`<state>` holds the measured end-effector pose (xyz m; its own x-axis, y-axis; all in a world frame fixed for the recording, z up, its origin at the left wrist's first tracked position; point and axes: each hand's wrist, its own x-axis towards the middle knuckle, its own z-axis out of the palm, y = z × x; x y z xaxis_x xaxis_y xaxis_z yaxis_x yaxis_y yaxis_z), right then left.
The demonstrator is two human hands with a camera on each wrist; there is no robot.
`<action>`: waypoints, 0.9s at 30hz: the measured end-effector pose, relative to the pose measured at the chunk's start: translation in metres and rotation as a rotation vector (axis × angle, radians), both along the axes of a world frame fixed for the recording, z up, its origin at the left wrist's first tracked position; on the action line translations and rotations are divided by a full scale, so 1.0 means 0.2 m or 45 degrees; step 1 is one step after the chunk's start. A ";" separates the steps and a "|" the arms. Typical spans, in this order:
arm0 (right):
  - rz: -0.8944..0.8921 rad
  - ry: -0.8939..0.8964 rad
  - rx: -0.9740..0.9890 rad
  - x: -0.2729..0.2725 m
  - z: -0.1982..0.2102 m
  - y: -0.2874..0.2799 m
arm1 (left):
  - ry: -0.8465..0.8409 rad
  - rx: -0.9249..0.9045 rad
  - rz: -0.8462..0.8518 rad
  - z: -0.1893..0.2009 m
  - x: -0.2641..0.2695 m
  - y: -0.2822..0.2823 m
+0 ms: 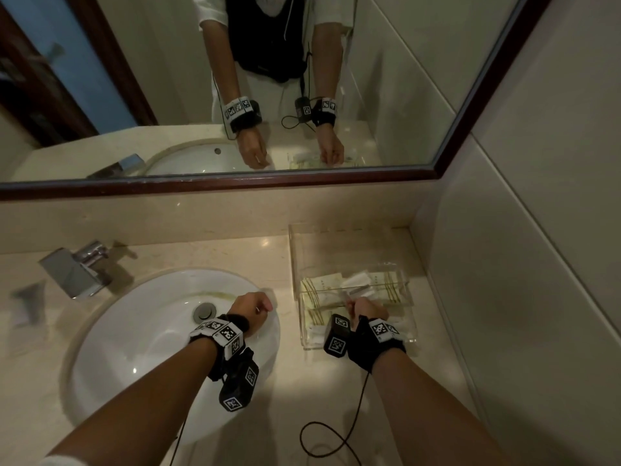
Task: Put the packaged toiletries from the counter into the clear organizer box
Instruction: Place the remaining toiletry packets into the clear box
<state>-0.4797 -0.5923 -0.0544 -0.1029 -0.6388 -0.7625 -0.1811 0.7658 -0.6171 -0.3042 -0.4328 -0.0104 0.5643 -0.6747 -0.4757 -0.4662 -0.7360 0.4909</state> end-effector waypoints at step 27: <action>0.435 0.032 0.098 -0.08 0.08 -0.08 | 0.024 -0.046 0.020 0.02 0.01 -0.07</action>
<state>-0.4948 -0.6085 -0.0394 0.0875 -0.5801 -0.8098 -0.4494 0.7025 -0.5518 -0.3023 -0.4459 -0.0061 0.5662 -0.6827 -0.4618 -0.4453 -0.7248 0.5256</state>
